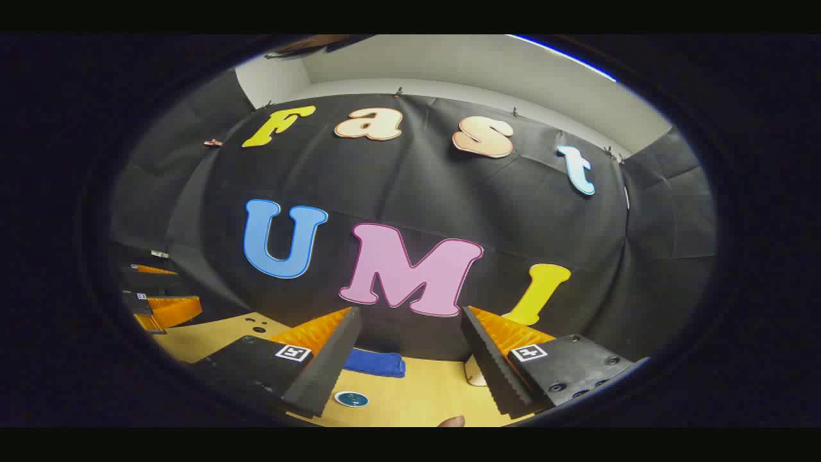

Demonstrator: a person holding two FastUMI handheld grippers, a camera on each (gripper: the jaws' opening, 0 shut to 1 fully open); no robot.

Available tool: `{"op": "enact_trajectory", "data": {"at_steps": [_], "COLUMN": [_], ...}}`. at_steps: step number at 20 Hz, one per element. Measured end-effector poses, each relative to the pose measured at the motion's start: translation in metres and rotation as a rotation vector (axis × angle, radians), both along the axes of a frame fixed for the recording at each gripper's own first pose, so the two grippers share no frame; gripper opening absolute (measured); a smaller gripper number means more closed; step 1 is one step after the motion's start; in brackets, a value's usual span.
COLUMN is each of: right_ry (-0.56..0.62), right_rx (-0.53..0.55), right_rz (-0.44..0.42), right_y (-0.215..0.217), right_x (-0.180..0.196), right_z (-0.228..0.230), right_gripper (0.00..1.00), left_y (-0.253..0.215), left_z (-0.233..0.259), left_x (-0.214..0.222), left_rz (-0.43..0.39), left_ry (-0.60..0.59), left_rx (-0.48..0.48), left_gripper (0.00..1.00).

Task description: Open the teacup lid with one hand, grasp the water bottle and pour water into the teacup with the other hand; after pouring, place the water bottle on the coaster and then close the teacup lid.

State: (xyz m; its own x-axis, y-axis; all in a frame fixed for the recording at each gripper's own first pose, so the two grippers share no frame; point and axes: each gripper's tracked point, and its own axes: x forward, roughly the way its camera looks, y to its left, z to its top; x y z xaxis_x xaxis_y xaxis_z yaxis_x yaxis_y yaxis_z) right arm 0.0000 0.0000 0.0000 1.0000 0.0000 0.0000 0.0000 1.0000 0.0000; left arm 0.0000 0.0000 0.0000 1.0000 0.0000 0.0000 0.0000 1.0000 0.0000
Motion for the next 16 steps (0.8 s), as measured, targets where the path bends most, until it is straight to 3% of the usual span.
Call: {"op": "enact_trajectory", "data": {"at_steps": [16], "right_ry": [0.014], "right_rx": [0.022], "right_rz": [-0.004], "right_y": [-0.009], "right_x": [-0.008], "right_z": [-0.006], "right_gripper": [0.96], "left_y": [0.0], "left_z": [-0.006], "left_x": [0.006], "left_rz": [0.016], "left_ry": [0.031], "left_rx": [0.039], "left_gripper": [0.95]}}
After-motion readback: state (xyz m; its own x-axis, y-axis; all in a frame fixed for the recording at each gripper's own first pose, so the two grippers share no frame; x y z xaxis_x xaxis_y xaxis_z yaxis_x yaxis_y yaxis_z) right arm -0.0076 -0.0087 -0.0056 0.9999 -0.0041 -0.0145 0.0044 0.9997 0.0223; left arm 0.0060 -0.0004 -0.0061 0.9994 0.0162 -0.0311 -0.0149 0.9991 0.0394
